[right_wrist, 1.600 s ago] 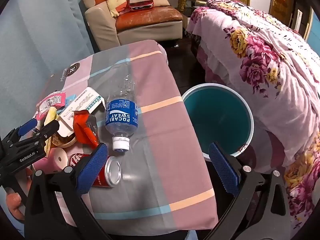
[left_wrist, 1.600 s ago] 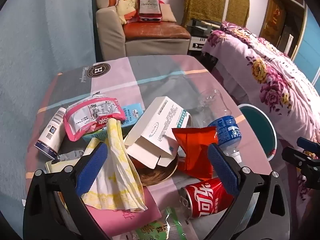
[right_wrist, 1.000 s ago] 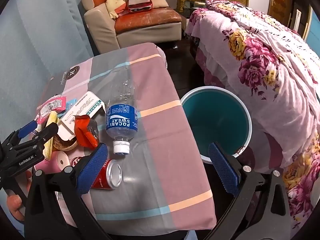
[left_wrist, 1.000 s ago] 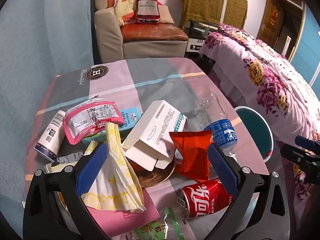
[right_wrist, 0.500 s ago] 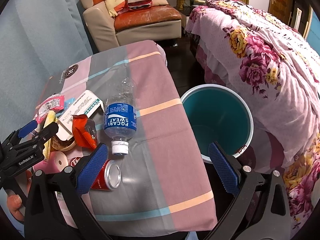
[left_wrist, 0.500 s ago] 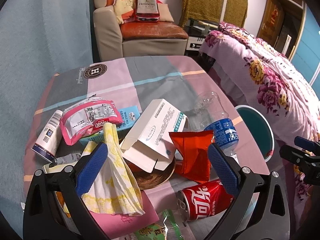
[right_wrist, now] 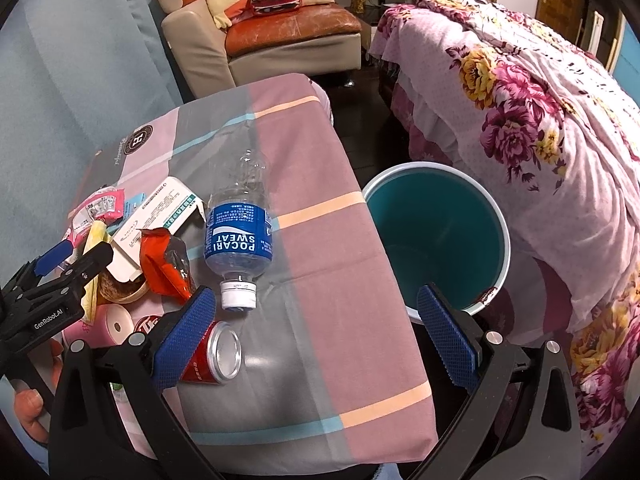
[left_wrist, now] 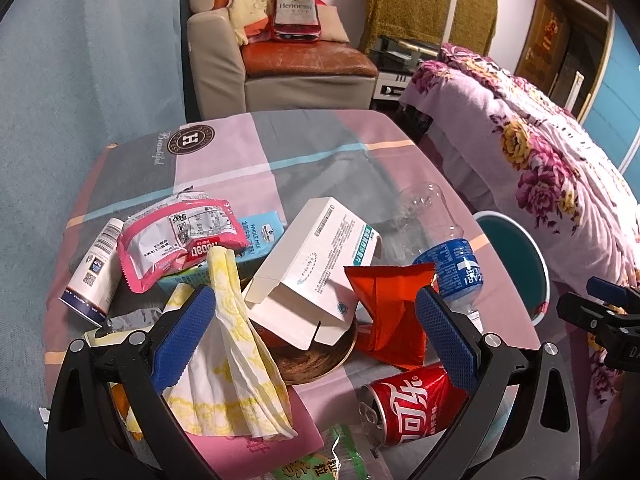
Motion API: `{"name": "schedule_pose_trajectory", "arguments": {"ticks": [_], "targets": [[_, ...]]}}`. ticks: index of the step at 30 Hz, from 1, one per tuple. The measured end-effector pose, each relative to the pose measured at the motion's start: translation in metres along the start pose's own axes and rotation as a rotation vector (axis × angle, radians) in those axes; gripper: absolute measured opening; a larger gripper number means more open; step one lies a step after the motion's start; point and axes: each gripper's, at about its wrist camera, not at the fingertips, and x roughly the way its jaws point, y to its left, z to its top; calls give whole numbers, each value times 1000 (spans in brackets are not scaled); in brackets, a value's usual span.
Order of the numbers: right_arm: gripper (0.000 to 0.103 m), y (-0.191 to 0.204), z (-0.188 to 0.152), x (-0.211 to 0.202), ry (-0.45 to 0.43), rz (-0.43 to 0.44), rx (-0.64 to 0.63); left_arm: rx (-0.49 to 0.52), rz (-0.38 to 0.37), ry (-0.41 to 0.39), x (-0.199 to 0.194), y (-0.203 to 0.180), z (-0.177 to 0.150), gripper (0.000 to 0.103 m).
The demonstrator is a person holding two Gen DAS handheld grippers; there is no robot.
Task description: Collect trash
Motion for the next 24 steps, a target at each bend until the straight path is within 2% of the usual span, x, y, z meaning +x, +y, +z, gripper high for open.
{"name": "schedule_pose_trajectory", "arguments": {"ticks": [24], "targets": [[97, 10, 16, 1, 10, 7, -13, -6, 3, -6, 5, 0, 9, 100]]}}
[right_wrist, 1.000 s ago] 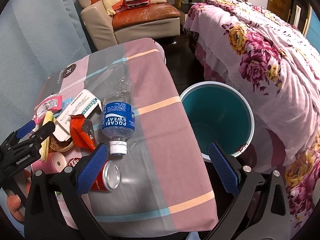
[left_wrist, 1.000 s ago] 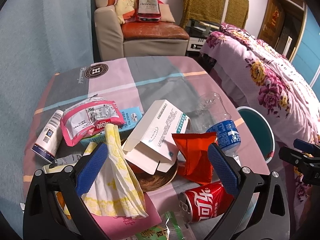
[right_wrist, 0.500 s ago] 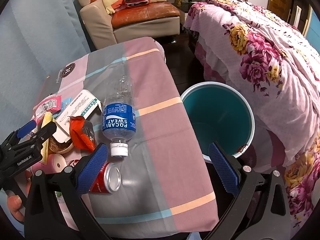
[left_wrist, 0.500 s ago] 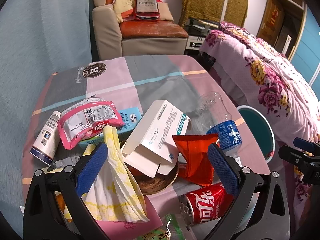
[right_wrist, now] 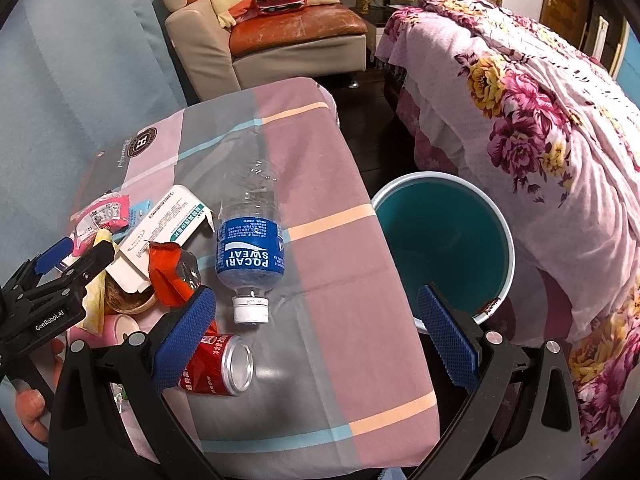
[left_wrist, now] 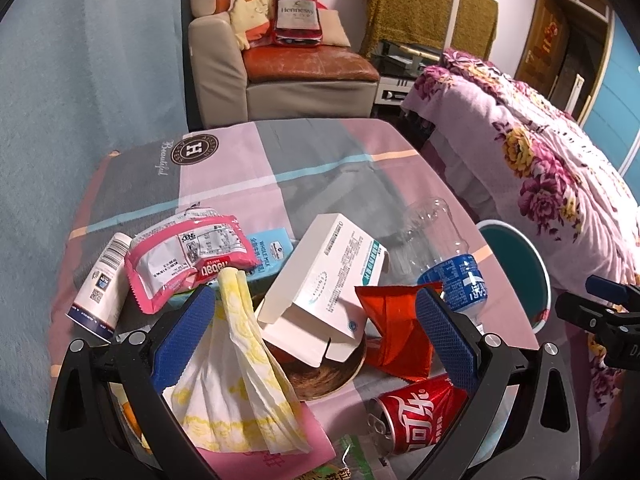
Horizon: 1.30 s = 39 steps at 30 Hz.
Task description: Collect trash
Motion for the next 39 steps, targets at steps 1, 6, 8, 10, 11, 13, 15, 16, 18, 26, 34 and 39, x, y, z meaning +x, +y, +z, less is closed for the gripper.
{"name": "schedule_pose_trajectory", "arguments": {"ticks": [1, 6, 8, 10, 11, 13, 15, 16, 18, 26, 34, 39], "targets": [[97, 1, 1, 0, 2, 2, -1, -3, -5, 3, -3, 6, 4, 100], [97, 7, 5, 3, 7, 7, -9, -1, -5, 7, -2, 8, 5, 100], [97, 9, 8, 5, 14, 15, -11, -4, -4, 10, -2, 10, 7, 100], [97, 12, 10, 7, 23, 21, -13, -9, -7, 15, 0, 15, 8, 100], [97, 13, 10, 8, 26, 23, -15, -14, -11, 19, 0, 17, 8, 100], [97, 15, 12, 11, 37, 30, -16, -21, -30, 25, 2, 23, 9, 100], [97, 17, 14, 13, 49, 39, -11, -25, -38, 25, 2, 28, 8, 100], [97, 18, 15, 14, 55, 44, -8, -26, -44, 26, 2, 30, 8, 100], [97, 19, 18, 17, 68, 46, -4, -24, -57, 32, 3, 34, 9, 100], [79, 28, 36, 32, 83, 72, -4, -2, -67, 56, 11, 53, 19, 100], [72, 40, 58, 75, 167, 113, -16, -22, -44, 61, 19, 89, 37, 100], [72, 48, 70, 110, 223, 93, -28, -28, -27, 76, 26, 119, 46, 100]]}}
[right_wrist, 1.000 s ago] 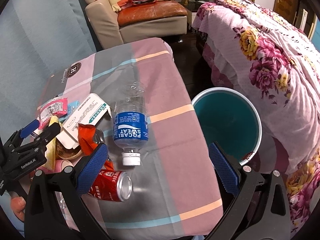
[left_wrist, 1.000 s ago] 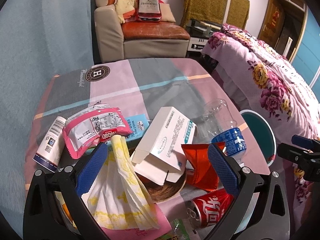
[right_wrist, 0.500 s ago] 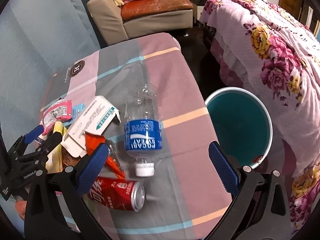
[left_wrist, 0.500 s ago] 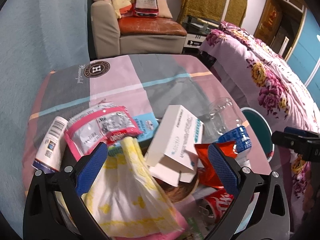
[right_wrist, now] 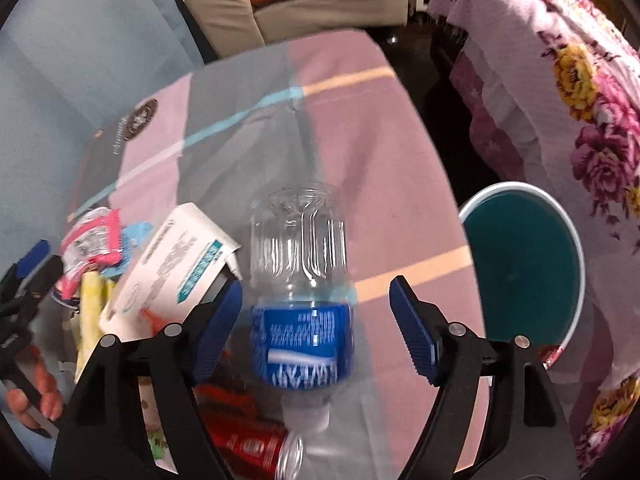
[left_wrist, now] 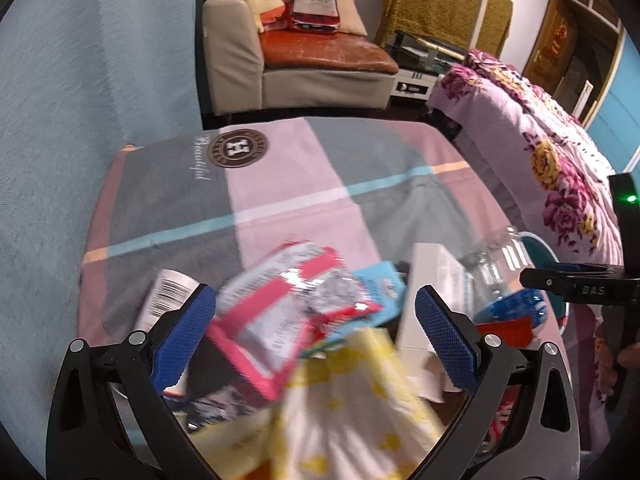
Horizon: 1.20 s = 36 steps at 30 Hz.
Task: Collect trash
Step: 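Grasp the white lotion tube with left gripper while right gripper grasps the Pocari bottle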
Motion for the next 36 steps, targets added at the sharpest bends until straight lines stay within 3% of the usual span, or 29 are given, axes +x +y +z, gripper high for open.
{"name": "schedule_pose_trajectory", "arguments": {"ticks": [6, 7, 8, 14, 21, 23, 28, 36], "targets": [[72, 5, 5, 34, 71, 7, 0, -48, 40, 26, 2, 52, 1, 100], [63, 7, 3, 37, 74, 1, -8, -57, 49, 34, 3, 59, -1, 100], [63, 9, 2, 39, 74, -2, -15, -67, 57, 44, 4, 68, -3, 100], [62, 12, 3, 27, 33, -33, -12, -119, 69, 97, 13, 106, -22, 82], [62, 16, 3, 10, -4, -45, -11, -137, 80, 166, 44, 117, -40, 81], [62, 16, 2, 6, -14, -46, -10, -147, 82, 174, 50, 118, -44, 57], [62, 12, -2, -6, -47, -44, -1, -172, 138, 127, 36, 115, -44, 54], [62, 1, -3, -32, -117, -14, 18, -185, 120, -24, -26, 94, -16, 54]]}}
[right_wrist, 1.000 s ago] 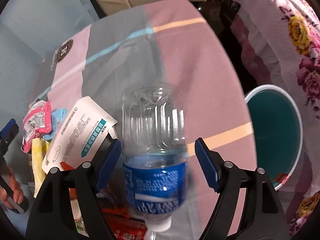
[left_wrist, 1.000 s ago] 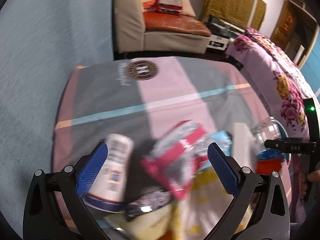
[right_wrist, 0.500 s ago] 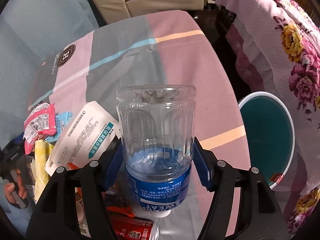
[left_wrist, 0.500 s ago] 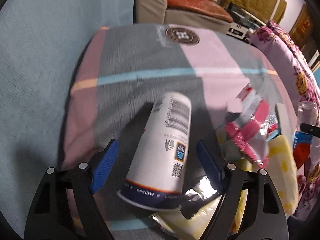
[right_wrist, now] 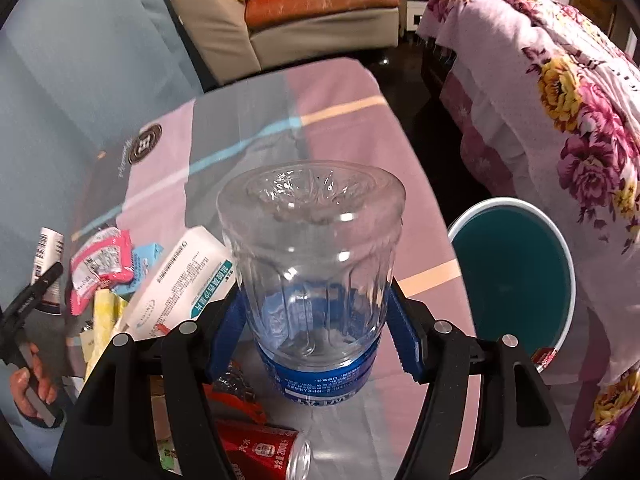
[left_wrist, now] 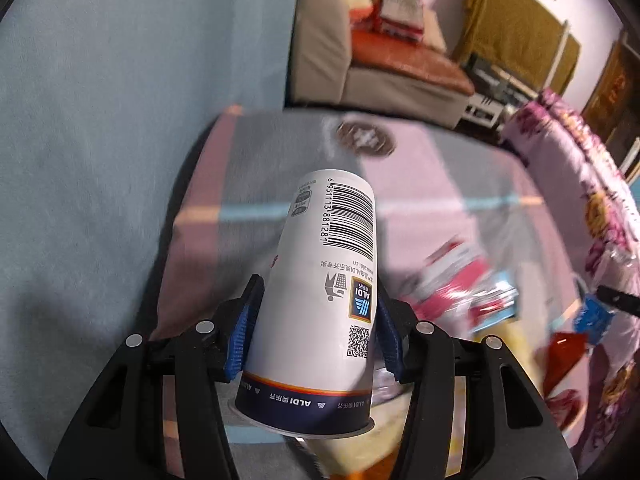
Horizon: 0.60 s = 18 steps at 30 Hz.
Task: Collect trash
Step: 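Grasp the white lotion tube with left gripper while right gripper grasps the Pocari bottle, then carry both items over the teal bin and open both grippers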
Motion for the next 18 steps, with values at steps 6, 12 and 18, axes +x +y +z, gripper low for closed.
{"name": "schedule_pose_trajectory", "arguments": {"ticks": [6, 12, 18], "targets": [[62, -20, -2, -23, -62, 24, 34, 85, -133, -49, -32, -62, 14, 54], [62, -53, -5, -42, -109, 36, 81, 202, -246, -7, -23, -150, 9, 54], [62, -106, -11, -62, -166, 10, 155, 329, -322, 72, 2, -244, -3, 54]]}}
